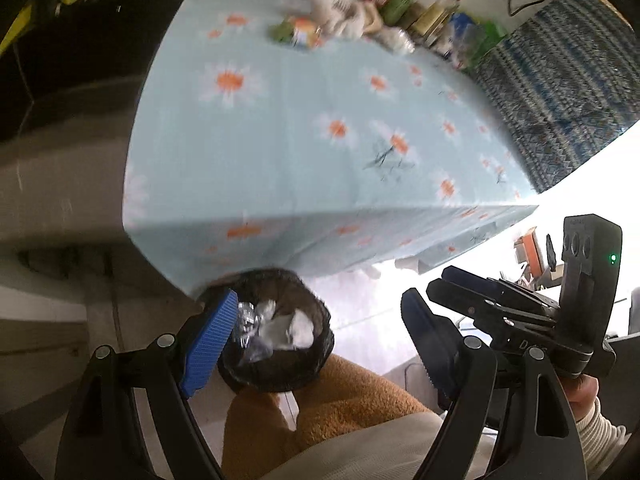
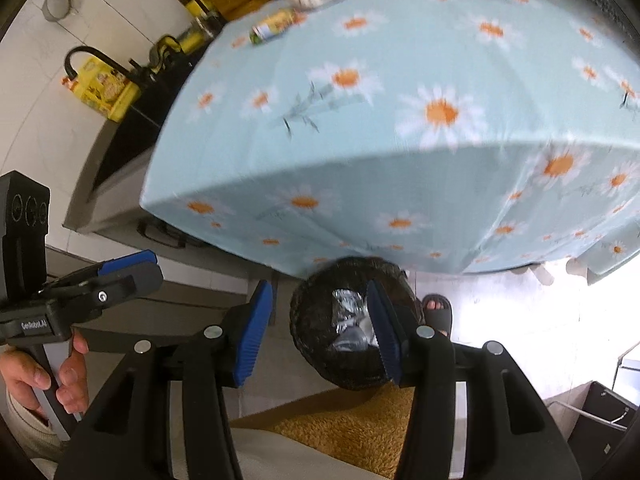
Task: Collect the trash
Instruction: 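Raise both tools from the bin back up over the table, then grasp the yellow-wrapped snack pack with the left tool while the right tool grasps the clear plastic bag, then carry the snack pack in the left tool while the right tool carries the plastic bag to the bin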
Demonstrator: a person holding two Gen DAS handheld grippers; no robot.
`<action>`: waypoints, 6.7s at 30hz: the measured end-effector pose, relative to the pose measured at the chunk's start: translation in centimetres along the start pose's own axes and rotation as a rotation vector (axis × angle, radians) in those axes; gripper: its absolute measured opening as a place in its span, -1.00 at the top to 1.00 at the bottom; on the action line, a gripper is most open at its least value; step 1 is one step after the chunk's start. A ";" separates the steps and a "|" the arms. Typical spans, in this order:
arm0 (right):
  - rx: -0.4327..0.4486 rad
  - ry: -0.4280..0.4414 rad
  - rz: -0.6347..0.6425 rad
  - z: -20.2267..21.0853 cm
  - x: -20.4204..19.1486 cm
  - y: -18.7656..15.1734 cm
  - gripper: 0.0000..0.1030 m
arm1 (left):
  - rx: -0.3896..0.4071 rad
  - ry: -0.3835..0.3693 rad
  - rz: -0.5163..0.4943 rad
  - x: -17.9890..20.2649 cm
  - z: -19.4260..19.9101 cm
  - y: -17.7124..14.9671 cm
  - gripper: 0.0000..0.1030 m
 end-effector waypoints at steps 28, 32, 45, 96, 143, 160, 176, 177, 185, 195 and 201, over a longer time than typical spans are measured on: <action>0.206 -0.025 0.216 5.9 4.0 18.8 -0.31 | 0.139 0.106 -0.003 3.1 0.3 16.2 -0.58; 0.200 -0.017 0.245 5.2 5.9 22.1 -0.31 | 0.149 0.157 0.029 2.8 -0.7 18.4 -0.72; 0.177 0.023 0.306 1.0 10.2 31.3 -0.56 | 0.127 0.308 0.106 0.7 -4.2 23.4 -0.74; 0.062 0.067 0.386 -7.8 11.4 35.4 -0.14 | 0.023 0.480 0.098 -4.8 -12.2 27.5 0.06; 0.078 -0.011 0.256 0.0 3.7 17.4 -0.14 | 0.090 0.190 -0.074 0.5 -4.2 15.1 0.07; 0.096 -0.014 0.204 1.3 -0.6 10.1 -0.14 | 0.106 0.082 -0.080 0.6 -1.1 8.6 0.07; 0.025 -0.013 0.163 -0.6 -2.6 3.1 -0.14 | 0.038 0.060 -0.063 -1.6 -1.7 1.3 0.07; 0.017 -0.014 0.160 -0.8 -2.6 2.6 -0.14 | 0.033 0.058 -0.063 -1.6 -1.8 0.9 0.07; -0.044 -0.020 0.140 -2.7 -2.2 0.0 -0.14 | -0.035 0.047 -0.065 -2.0 -4.1 -2.6 0.08; -0.124 -0.023 0.111 -5.2 -0.8 -2.5 -0.14 | -0.138 0.038 0.026 -4.0 -8.1 -7.2 0.08; -0.166 -0.017 0.090 -6.9 0.0 -3.6 -0.14 | -0.197 0.065 0.081 -5.8 -10.0 -9.4 0.08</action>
Point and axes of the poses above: each gripper's, at about its wrist camera, not at the fingertips, and z roughly against the way its jaws point, x to its right, y to its top, the point moved 10 cm from there along -z, roughly the way its jaws point, and after that the axes turned 6 degrees about -y, right-handed, at the moved point
